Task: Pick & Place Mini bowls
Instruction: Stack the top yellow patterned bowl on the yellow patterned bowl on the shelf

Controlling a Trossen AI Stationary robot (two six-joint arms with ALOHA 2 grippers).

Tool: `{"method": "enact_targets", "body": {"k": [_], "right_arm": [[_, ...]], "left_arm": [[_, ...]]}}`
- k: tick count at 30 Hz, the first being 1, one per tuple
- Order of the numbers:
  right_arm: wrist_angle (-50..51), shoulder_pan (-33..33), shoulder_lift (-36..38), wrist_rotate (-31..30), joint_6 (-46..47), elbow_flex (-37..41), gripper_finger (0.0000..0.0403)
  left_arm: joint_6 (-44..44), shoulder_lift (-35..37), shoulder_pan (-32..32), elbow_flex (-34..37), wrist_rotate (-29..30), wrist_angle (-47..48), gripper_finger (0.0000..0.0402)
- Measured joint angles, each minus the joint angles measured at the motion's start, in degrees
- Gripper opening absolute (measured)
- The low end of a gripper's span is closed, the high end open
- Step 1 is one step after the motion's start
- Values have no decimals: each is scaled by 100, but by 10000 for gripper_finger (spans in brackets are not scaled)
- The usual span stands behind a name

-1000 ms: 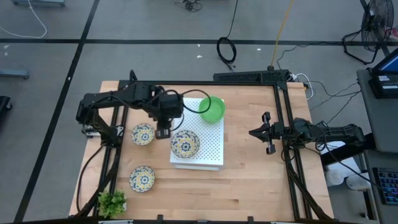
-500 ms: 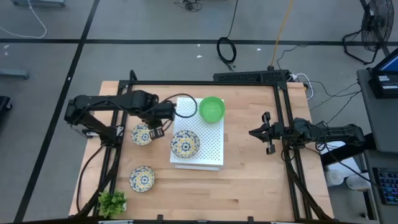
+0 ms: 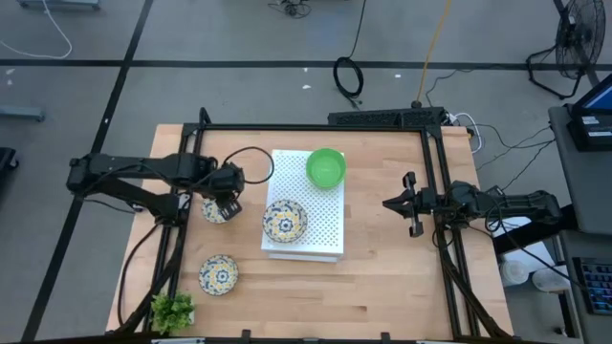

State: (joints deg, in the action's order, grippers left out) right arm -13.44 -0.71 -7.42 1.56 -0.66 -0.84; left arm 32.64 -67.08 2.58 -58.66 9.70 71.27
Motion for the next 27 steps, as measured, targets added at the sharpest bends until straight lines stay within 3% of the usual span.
{"method": "enact_targets", "body": {"k": [8,16,27], "right_arm": [[-1,2,0,0,0,0,14],[1,2,0,0,0,0,13],[1,0,0,0,-1,0,11]], "left_arm": [[385,-7,6,1056,-253,-680,161],[362,-6,4,1257,-1167,-1308,217],[581,-8,-65,1450,-920,-1604,197]]}}
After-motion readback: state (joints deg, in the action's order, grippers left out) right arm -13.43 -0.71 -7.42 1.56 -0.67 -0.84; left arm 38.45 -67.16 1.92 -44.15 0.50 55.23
